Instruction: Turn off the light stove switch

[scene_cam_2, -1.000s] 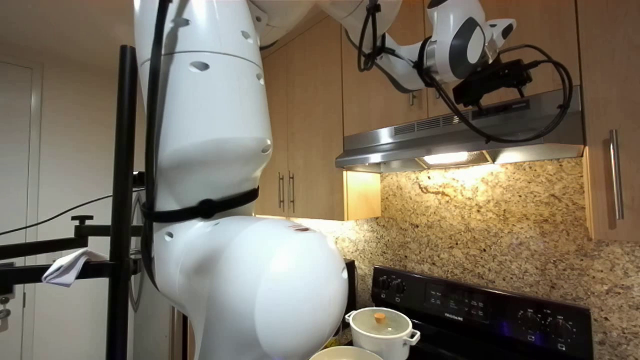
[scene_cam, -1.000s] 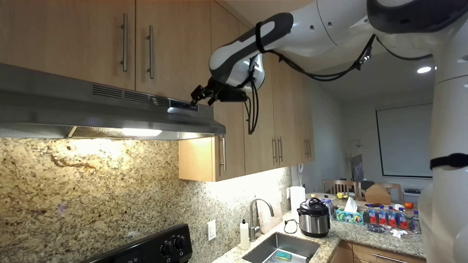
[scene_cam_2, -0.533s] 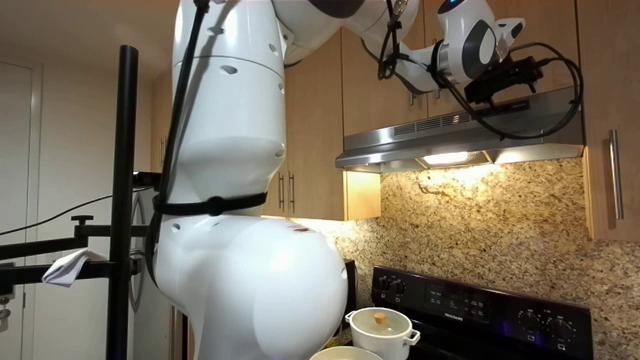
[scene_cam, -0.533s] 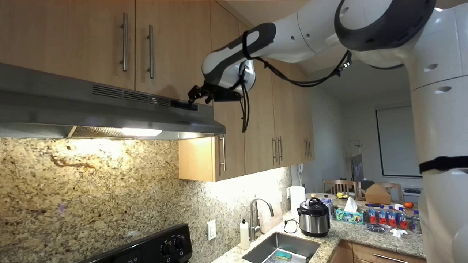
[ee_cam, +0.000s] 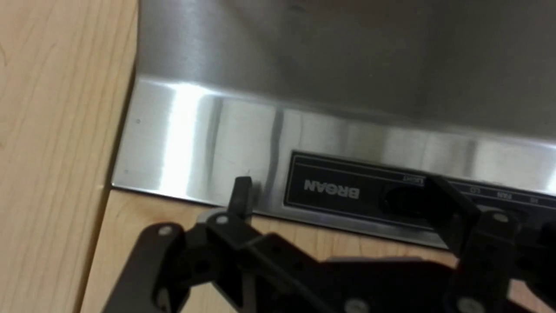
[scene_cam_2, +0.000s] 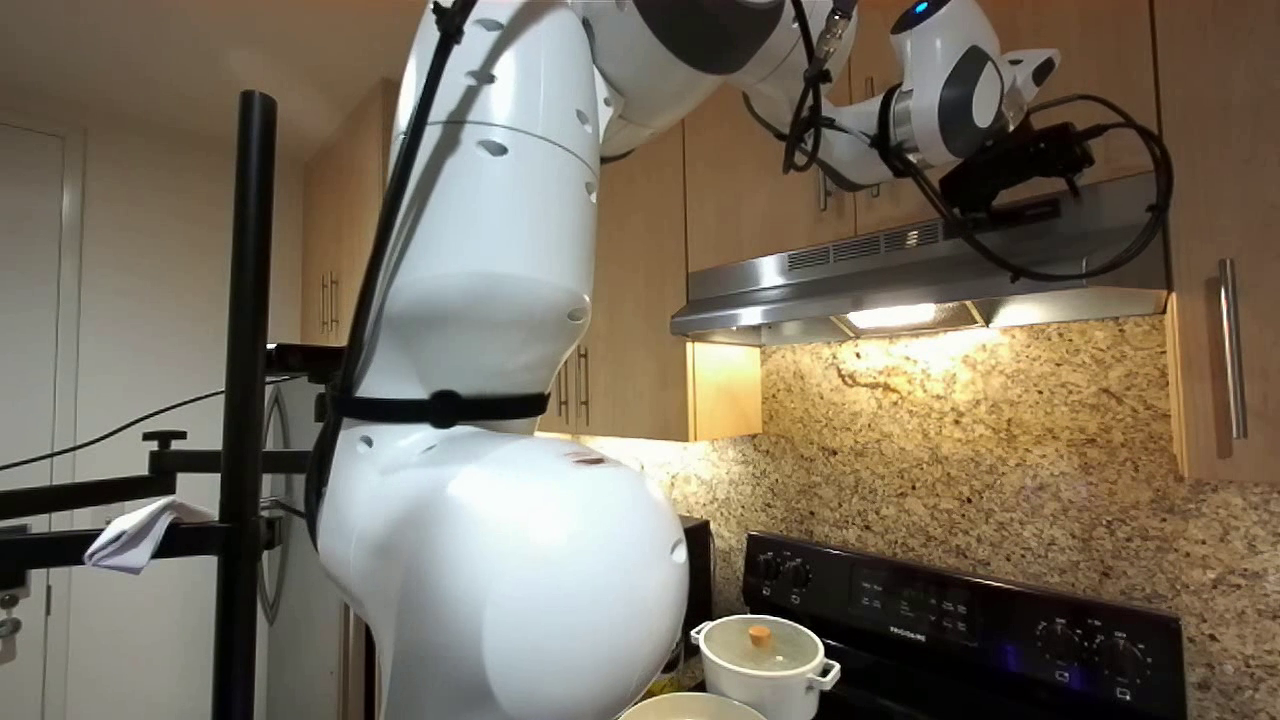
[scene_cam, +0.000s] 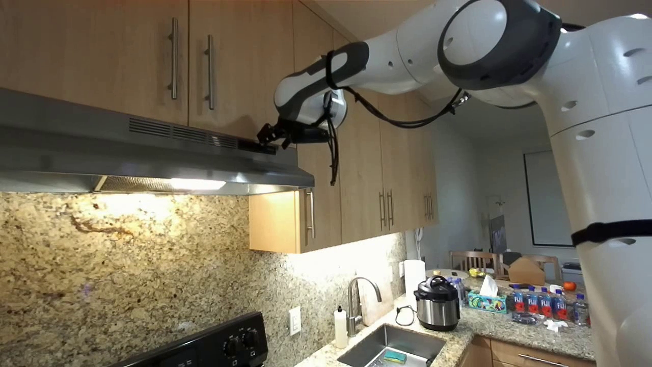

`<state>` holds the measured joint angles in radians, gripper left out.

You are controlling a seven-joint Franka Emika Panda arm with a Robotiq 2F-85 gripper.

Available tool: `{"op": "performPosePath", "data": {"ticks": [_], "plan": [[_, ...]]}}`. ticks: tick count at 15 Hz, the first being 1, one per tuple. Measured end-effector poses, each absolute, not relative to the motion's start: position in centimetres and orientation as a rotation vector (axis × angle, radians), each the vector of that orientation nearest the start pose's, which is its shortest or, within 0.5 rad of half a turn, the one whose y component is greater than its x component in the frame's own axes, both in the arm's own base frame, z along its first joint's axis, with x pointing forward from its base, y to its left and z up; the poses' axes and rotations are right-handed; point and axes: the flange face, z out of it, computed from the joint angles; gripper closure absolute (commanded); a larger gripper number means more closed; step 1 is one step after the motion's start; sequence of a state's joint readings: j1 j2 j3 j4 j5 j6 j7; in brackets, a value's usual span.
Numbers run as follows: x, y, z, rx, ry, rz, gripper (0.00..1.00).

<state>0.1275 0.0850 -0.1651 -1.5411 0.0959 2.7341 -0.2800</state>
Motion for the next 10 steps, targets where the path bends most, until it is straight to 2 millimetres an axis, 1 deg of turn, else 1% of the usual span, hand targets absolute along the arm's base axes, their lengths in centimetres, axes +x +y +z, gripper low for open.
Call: {"op": "performPosePath", "data": {"ticks": [3, 7, 10], "plan": [[63.4, -2.6, 74.0, -2.774, -0.212, -1.656, 0.00], [63.8, -3.0, 75.0, -2.800, -0.142, -1.642, 0.00], [64.0, -2.8, 75.4, -2.828, -0.125, -1.607, 0.00]]}}
